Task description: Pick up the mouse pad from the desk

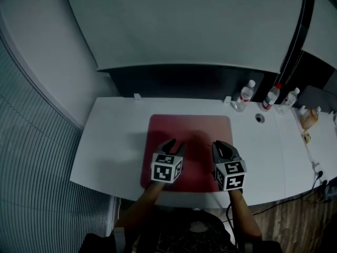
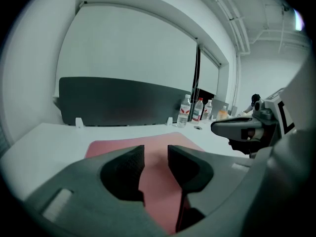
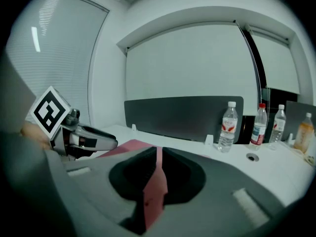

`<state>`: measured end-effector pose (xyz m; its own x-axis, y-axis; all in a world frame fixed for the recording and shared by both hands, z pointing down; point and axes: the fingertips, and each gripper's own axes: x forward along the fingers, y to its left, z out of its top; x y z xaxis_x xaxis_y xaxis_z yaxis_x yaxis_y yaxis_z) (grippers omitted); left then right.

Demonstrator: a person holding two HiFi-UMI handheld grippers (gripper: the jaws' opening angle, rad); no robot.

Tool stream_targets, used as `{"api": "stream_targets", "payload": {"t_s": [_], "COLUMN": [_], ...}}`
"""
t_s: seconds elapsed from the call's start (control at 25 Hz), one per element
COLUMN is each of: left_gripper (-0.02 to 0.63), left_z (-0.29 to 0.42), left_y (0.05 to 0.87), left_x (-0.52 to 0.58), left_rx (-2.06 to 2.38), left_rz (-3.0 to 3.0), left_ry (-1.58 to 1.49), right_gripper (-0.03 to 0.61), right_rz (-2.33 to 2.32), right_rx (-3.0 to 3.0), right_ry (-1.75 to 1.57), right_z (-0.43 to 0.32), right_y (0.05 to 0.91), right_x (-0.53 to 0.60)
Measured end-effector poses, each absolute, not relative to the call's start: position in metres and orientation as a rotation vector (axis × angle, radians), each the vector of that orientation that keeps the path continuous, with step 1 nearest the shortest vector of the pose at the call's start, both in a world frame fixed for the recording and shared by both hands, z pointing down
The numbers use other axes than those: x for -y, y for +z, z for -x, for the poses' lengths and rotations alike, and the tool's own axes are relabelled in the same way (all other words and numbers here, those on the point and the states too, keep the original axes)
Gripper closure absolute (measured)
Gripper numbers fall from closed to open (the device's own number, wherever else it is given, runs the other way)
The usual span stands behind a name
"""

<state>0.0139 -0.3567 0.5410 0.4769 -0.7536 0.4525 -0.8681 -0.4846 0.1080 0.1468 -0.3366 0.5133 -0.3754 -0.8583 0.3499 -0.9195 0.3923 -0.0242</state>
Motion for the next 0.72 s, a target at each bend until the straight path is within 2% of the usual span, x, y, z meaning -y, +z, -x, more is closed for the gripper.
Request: {"api": "stream_targets", "payload": {"t_s": [0.72], "left_gripper": [0.307], "left_z": [0.049], "left_y": [0.611], "left_x": [0.391], "left_rx": [1.459], "left_rz": [-2.218], "left_ry": [0.634], "right_gripper": [0.452], "right_rz": [-1.548], "right_rx": [2.27], "right_ry": [0.482], "right_z": [-0.178], "right_y": [0.576], "right_x": [0.361]}}
